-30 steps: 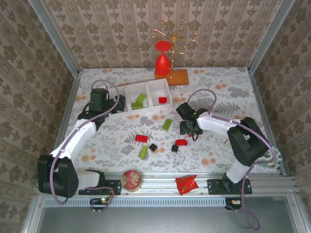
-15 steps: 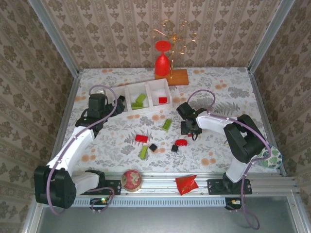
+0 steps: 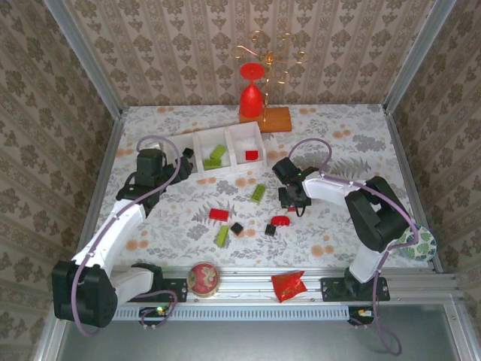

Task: Sort the legos into containers by color
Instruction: Pick up the lego from the center of the table.

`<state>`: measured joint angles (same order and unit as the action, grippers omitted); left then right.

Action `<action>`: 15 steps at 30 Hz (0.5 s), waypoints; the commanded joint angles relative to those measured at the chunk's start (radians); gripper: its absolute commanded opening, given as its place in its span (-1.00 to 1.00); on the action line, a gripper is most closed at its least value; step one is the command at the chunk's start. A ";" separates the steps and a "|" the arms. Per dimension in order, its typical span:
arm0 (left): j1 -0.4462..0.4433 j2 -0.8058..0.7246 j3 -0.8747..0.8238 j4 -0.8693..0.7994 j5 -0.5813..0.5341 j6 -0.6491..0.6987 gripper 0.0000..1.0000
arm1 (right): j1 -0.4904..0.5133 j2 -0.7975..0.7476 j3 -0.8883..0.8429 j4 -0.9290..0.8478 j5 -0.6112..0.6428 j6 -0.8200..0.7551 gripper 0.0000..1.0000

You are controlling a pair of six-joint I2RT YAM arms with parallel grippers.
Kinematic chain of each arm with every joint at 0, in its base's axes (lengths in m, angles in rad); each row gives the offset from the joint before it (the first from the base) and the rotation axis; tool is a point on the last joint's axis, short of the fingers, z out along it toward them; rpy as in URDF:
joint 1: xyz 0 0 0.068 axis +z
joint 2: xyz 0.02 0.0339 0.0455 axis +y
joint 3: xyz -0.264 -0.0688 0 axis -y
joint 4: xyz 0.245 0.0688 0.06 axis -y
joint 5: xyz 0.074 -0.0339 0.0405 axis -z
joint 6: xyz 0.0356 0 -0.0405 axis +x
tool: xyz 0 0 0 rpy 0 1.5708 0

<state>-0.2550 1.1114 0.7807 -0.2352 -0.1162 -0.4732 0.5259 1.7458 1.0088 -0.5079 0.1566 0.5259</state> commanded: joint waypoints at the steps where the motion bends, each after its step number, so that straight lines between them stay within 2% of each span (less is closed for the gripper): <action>1: -0.006 -0.011 -0.006 -0.003 -0.004 -0.019 1.00 | -0.003 0.016 0.016 0.005 -0.016 0.004 -0.68; 8: -0.006 -0.031 -0.023 -0.008 -0.006 -0.025 1.00 | 0.016 -0.022 0.058 -0.024 0.006 0.004 -0.87; 15: -0.006 -0.056 -0.022 -0.018 -0.008 -0.019 1.00 | 0.049 -0.046 0.178 -0.084 0.027 -0.012 -0.93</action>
<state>-0.2550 1.0836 0.7650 -0.2428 -0.1162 -0.4793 0.5629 1.7378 1.1351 -0.5552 0.1608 0.5251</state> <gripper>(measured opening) 0.999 0.329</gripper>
